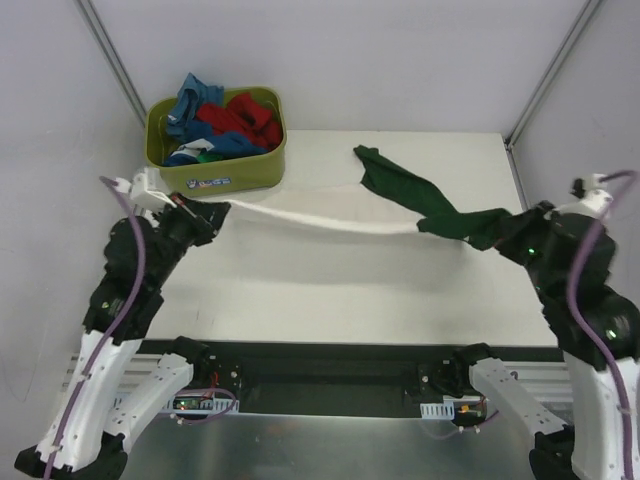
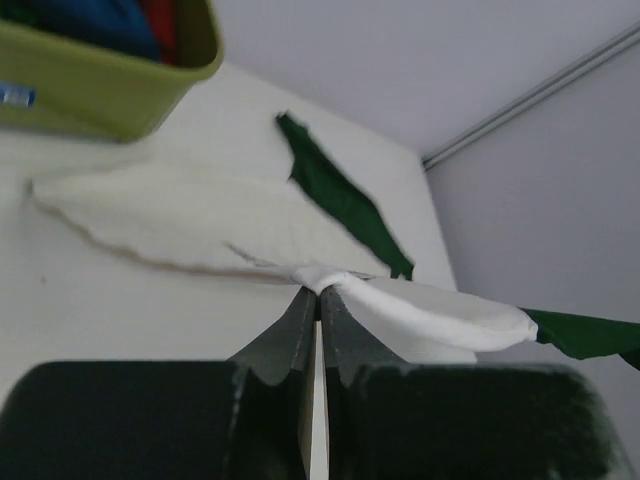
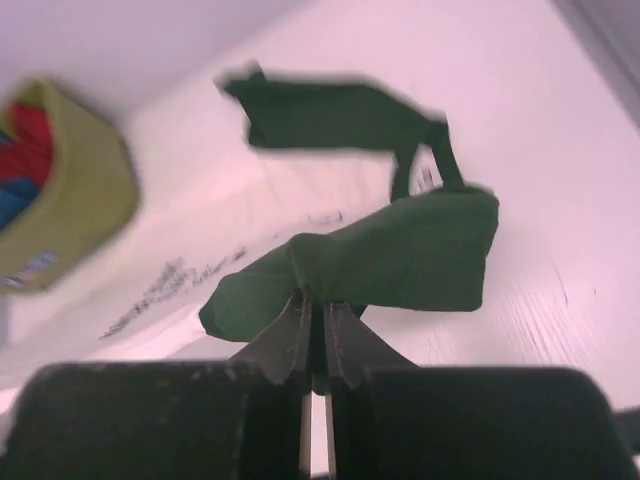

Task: Fold and stack the t-shirts
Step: Flatten out the tshirt, then fold the flattened tshirt in 1/3 of the way

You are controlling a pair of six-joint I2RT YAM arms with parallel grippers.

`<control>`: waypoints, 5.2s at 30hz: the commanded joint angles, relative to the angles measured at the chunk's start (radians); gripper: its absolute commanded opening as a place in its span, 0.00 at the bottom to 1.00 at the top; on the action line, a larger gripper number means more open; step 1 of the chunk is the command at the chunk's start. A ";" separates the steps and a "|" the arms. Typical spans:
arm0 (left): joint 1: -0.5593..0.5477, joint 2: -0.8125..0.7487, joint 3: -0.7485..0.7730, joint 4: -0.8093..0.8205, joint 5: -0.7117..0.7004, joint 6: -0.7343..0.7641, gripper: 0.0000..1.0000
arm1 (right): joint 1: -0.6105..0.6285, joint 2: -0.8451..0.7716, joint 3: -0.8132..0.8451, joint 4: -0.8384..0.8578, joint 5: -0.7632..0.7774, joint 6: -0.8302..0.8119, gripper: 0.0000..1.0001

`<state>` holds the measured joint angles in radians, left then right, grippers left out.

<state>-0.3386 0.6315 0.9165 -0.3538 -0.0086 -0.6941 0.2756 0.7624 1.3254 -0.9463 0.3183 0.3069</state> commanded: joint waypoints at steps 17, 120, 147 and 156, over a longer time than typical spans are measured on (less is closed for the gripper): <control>0.009 0.120 0.933 -0.125 0.032 0.189 0.00 | 0.005 0.087 0.922 0.144 -0.036 -0.374 0.01; -0.043 0.383 -0.225 0.053 -0.094 -0.163 0.00 | -0.115 0.210 -0.260 -0.032 0.030 -0.232 0.10; 0.079 0.740 -0.019 0.079 -0.002 -0.070 0.99 | -0.157 1.022 0.184 0.053 0.028 -0.221 0.88; 0.006 0.597 -0.116 0.110 0.133 -0.076 0.99 | -0.200 0.606 -0.288 0.269 -0.186 -0.124 0.91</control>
<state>-0.2760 1.2667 0.8478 -0.2665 0.0586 -0.7776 0.1013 1.5089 1.2022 -0.7769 0.2764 0.1196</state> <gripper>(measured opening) 0.992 0.913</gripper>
